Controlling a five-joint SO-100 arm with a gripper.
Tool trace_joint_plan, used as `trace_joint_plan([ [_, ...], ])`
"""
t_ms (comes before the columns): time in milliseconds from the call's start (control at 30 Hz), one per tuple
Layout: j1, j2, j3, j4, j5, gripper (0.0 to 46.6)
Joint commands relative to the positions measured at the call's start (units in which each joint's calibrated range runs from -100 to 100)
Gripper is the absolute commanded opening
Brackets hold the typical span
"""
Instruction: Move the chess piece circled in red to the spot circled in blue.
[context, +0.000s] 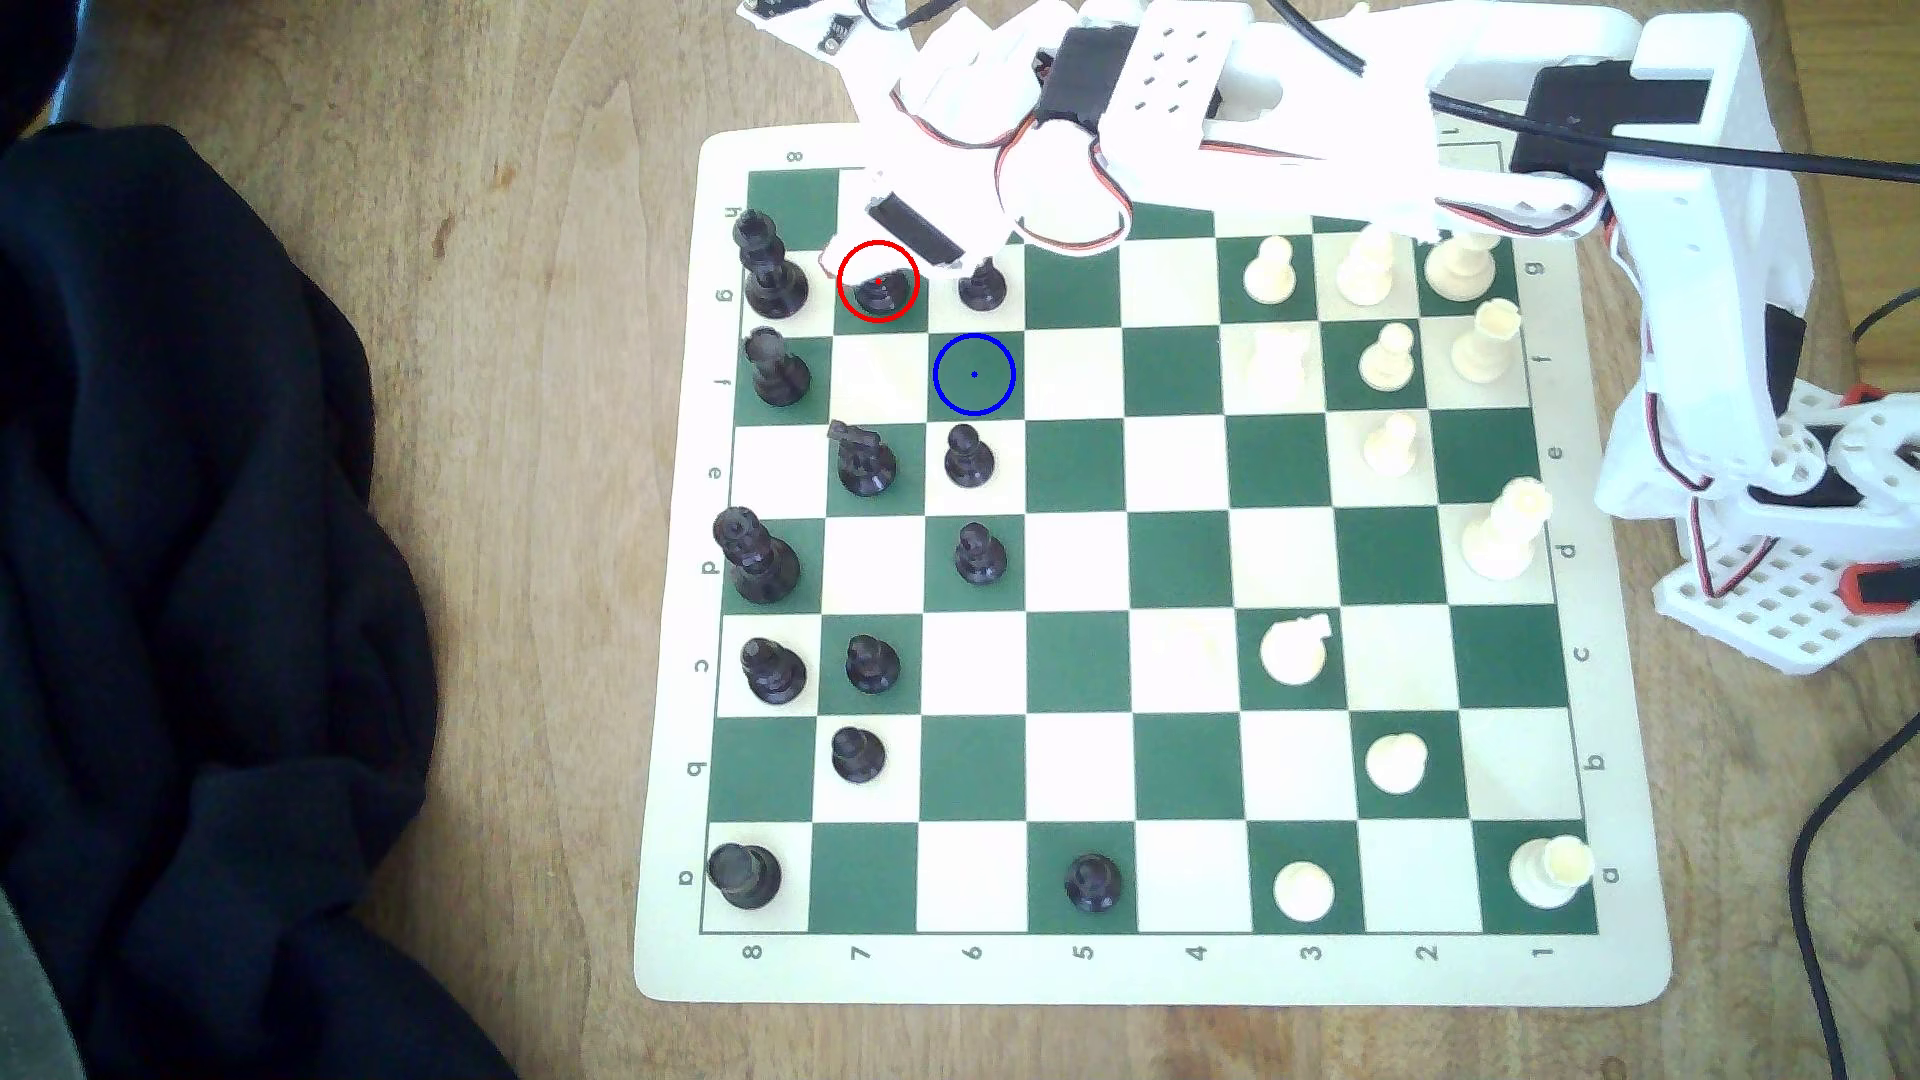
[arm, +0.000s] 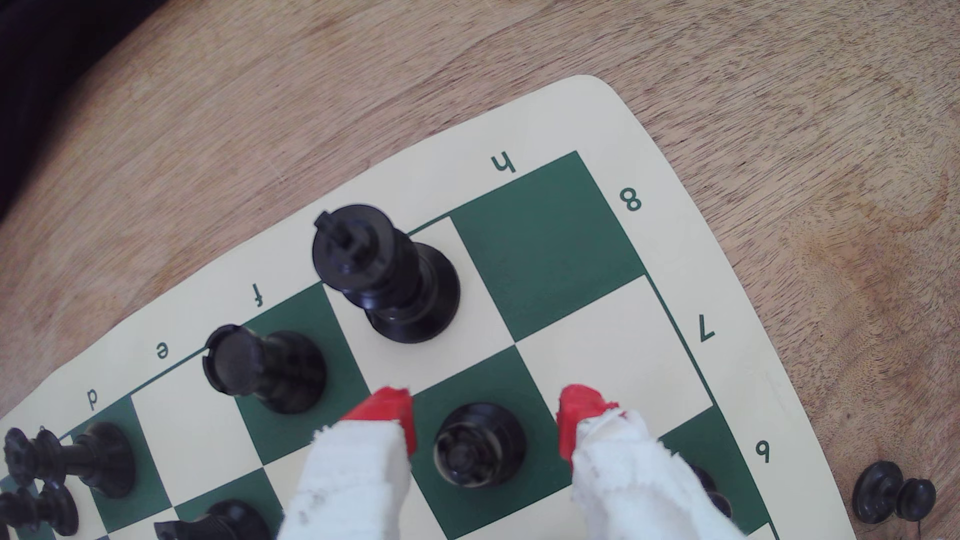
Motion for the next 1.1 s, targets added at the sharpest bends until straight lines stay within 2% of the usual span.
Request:
trace_joint_plan([
  [0, -0.56, -4.1, -3.22, -0.47, 0.1, 13.8],
  [233, -1.18, -3.25, -3.04, -0.47, 0.05, 12.2],
  [1067, -2.2, -2.32, -2.23, 2.15, 0.1, 11.7],
])
